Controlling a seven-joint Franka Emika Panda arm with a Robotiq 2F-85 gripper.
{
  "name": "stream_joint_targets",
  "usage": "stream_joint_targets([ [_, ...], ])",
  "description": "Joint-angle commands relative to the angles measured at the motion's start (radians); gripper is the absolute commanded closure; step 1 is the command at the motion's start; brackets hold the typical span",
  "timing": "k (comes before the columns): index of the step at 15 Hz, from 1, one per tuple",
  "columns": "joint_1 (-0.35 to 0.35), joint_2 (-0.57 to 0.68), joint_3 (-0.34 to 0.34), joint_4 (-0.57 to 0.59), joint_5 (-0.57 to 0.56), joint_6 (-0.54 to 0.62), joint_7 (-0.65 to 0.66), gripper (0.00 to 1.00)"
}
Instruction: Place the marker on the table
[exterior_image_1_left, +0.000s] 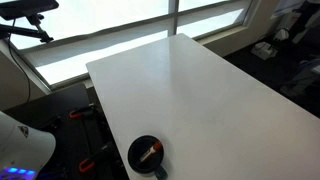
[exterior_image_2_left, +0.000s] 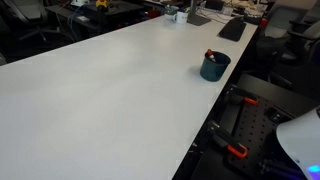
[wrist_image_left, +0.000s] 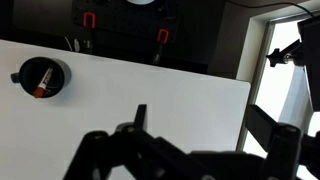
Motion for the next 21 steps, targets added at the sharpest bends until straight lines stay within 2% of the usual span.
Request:
stream_joint_targets([
  [1, -0.023, 0.002, 0.015, 0.003, 0.009, -0.004, -0.013, 0.00],
  [6, -0.023, 0.002, 0.015, 0.003, 0.009, -0.004, -0.013, 0.00],
  [10, -0.038, 0.009, 0.032, -0.032, -0.067, 0.080, -0.023, 0.00],
  [14, -0.064, 0.036, 0.015, -0.068, -0.149, 0.214, -0.018, 0.00],
  [21, -0.182, 0.090, -0.051, -0.185, -0.287, 0.456, 0.007, 0.00],
])
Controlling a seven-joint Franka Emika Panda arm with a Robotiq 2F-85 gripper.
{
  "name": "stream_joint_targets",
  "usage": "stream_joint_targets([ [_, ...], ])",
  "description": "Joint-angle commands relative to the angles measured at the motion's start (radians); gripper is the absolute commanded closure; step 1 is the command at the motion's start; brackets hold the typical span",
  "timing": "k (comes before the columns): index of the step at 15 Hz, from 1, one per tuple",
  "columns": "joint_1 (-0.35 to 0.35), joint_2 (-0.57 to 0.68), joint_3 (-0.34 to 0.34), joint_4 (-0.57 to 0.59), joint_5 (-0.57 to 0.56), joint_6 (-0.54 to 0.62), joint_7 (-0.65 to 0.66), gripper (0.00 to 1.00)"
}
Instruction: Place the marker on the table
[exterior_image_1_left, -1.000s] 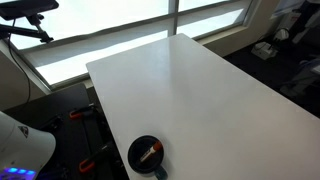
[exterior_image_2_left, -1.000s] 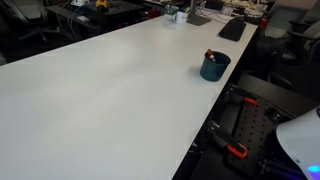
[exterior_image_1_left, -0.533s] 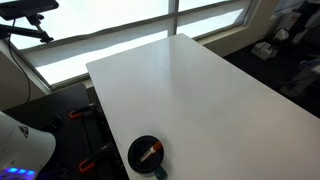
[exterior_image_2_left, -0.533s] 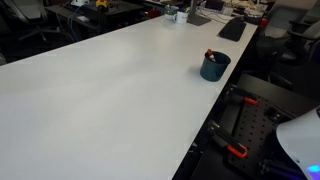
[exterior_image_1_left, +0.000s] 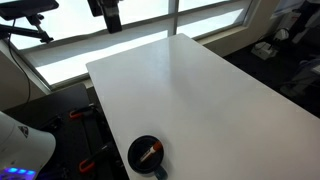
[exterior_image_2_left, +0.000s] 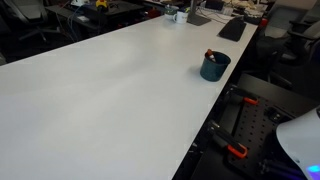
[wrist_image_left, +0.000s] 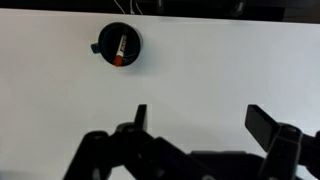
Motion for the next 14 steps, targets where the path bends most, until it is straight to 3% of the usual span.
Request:
stream_joint_targets([
  [1, -0.060, 0.023, -0.027, -0.069, -0.052, 0.086, 0.008, 0.00],
  [3, -0.088, 0.039, -0.040, -0.092, -0.066, 0.060, 0.013, 0.00],
  [9, -0.089, 0.044, -0.042, -0.088, -0.050, 0.055, 0.000, 0.00],
  [14, -0.098, 0.077, -0.035, -0.200, -0.098, 0.245, 0.004, 0.00],
])
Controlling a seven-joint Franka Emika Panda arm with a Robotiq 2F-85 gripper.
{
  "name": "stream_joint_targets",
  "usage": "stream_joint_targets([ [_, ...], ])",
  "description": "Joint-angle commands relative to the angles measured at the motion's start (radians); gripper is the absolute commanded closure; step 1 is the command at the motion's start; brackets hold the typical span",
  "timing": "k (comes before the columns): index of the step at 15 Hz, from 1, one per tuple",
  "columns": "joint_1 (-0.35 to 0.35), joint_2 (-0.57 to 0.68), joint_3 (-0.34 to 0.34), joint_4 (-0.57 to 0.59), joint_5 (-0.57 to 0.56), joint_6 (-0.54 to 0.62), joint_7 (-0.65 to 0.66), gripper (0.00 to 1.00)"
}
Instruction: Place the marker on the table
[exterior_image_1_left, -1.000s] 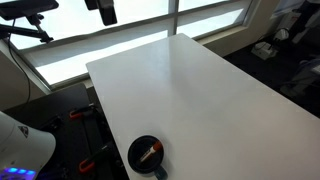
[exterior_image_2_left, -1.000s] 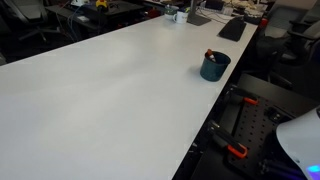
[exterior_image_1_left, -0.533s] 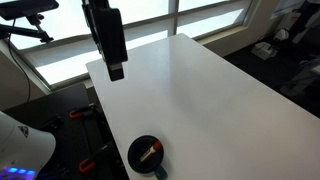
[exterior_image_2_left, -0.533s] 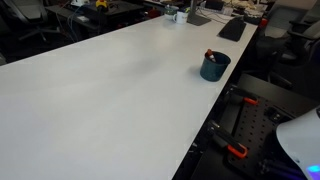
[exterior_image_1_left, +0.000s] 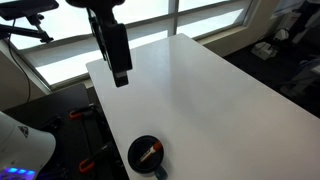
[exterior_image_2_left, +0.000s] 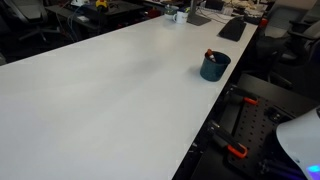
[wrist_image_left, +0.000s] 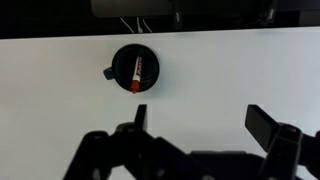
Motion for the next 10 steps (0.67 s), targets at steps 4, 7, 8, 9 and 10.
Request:
stream_joint_targets([
  [4, -0.059, 0.071, 0.008, -0.161, -0.095, 0.231, 0.035, 0.00],
  [7, -0.098, 0.149, -0.004, -0.135, -0.124, 0.260, 0.043, 0.00],
  [8, -0.112, 0.165, -0.008, -0.134, -0.133, 0.274, 0.046, 0.00],
  [9, -0.126, 0.184, -0.012, -0.132, -0.143, 0.298, 0.049, 0.00],
  [10, -0.142, 0.205, -0.019, -0.132, -0.151, 0.333, 0.051, 0.00],
])
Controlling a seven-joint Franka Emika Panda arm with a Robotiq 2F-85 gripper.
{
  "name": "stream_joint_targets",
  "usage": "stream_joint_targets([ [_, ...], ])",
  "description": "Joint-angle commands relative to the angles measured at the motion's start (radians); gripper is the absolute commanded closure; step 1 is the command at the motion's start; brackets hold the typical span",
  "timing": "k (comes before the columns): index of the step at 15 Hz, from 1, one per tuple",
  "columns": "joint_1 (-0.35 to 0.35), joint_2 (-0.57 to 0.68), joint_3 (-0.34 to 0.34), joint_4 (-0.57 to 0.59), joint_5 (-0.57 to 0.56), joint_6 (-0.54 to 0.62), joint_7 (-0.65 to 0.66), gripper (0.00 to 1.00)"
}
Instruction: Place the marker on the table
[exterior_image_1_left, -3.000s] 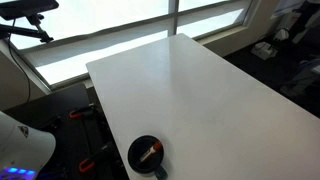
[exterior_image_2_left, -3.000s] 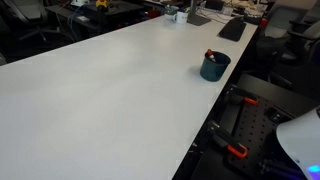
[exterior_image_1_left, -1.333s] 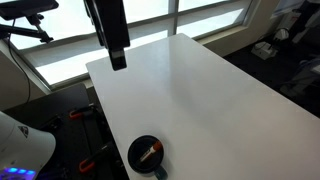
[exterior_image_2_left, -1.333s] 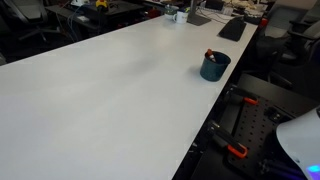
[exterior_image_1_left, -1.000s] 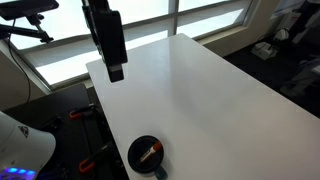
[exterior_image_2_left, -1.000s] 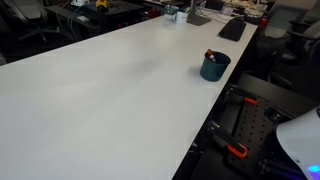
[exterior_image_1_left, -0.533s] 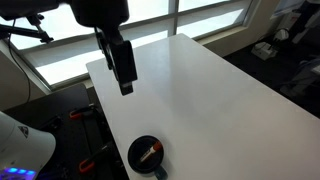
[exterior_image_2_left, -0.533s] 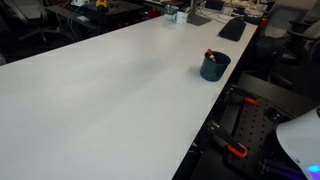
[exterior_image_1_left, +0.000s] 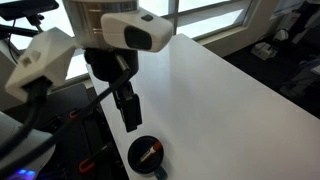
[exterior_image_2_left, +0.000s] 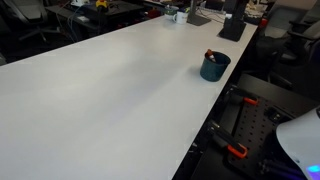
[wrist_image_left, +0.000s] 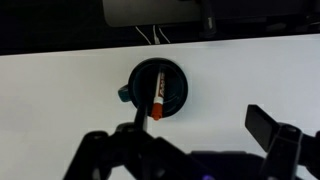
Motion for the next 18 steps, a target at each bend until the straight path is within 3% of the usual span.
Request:
stream_joint_targets([
  [1, -0.051, 0.076, -0.021, 0.001, -0.047, 0.112, 0.026, 0.00],
  [7, -0.108, 0.215, -0.074, 0.001, -0.070, 0.311, 0.004, 0.00],
  [12, -0.093, 0.321, -0.133, 0.002, -0.025, 0.449, -0.108, 0.00],
  [18, -0.079, 0.411, -0.164, 0.004, 0.064, 0.496, -0.266, 0.00],
])
